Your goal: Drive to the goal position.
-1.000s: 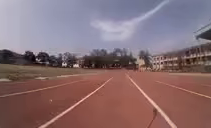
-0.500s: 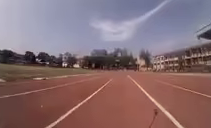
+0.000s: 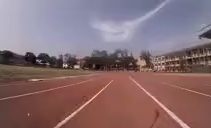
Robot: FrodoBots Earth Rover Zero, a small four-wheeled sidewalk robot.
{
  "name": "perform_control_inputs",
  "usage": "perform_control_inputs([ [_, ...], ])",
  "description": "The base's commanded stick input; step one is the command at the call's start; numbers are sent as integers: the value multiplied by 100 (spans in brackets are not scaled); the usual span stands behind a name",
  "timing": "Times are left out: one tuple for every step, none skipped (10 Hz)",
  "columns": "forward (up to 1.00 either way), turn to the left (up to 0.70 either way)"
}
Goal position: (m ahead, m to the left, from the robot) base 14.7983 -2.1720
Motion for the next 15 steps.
perform_control_inputs([
  [70, 0],
  [70, 0],
  [70, 0],
  [70, 0],
  [70, 0],
  [70, 0],
  [70, 0],
  [70, 0],
  [70, 0],
  [70, 0],
  [70, 0],
  [70, 0],
  [70, 0],
  [70, 0],
  [70, 0],
])
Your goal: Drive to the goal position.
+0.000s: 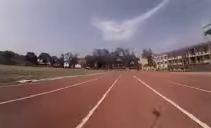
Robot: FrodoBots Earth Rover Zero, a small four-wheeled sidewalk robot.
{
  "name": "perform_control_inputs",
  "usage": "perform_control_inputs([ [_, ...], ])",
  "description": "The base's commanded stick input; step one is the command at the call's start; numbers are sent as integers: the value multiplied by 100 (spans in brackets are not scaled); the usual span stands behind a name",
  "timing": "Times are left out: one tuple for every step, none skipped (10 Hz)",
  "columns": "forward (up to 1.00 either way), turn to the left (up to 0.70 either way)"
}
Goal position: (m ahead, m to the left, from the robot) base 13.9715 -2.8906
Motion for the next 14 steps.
perform_control_inputs([
  [70, 0],
  [70, 0],
  [70, 0],
  [70, 0],
  [70, 0],
  [70, 0],
  [70, 0],
  [70, 0],
  [70, 0],
  [70, 0],
  [70, 0],
  [70, 0],
  [70, 0],
  [70, 0],
])
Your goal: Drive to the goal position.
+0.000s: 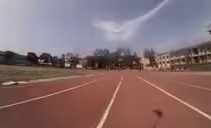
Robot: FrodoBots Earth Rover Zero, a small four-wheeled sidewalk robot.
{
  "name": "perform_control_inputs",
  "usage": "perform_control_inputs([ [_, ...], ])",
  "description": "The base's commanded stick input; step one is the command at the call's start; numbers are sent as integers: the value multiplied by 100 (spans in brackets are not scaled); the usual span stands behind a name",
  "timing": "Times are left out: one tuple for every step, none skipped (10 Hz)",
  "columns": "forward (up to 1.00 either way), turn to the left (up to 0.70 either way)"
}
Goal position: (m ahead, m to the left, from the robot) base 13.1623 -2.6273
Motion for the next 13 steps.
perform_control_inputs([
  [70, 0],
  [70, 0],
  [70, 0],
  [70, 0],
  [70, 0],
  [70, 0],
  [70, 0],
  [70, 0],
  [70, 0],
  [70, -35],
  [70, -35],
  [70, -35],
  [70, -35],
])
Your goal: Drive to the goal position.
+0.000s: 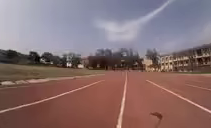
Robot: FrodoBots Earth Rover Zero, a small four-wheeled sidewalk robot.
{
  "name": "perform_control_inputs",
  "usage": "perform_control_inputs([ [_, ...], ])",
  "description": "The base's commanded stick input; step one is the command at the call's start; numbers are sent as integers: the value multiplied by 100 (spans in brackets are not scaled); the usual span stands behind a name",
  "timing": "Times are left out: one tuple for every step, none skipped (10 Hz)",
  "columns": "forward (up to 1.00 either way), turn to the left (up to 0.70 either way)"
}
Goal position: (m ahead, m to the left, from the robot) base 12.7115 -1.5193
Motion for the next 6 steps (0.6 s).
perform_control_inputs([
  [70, -35],
  [70, -35],
  [70, -35],
  [70, -35],
  [70, -35],
  [70, -35],
])
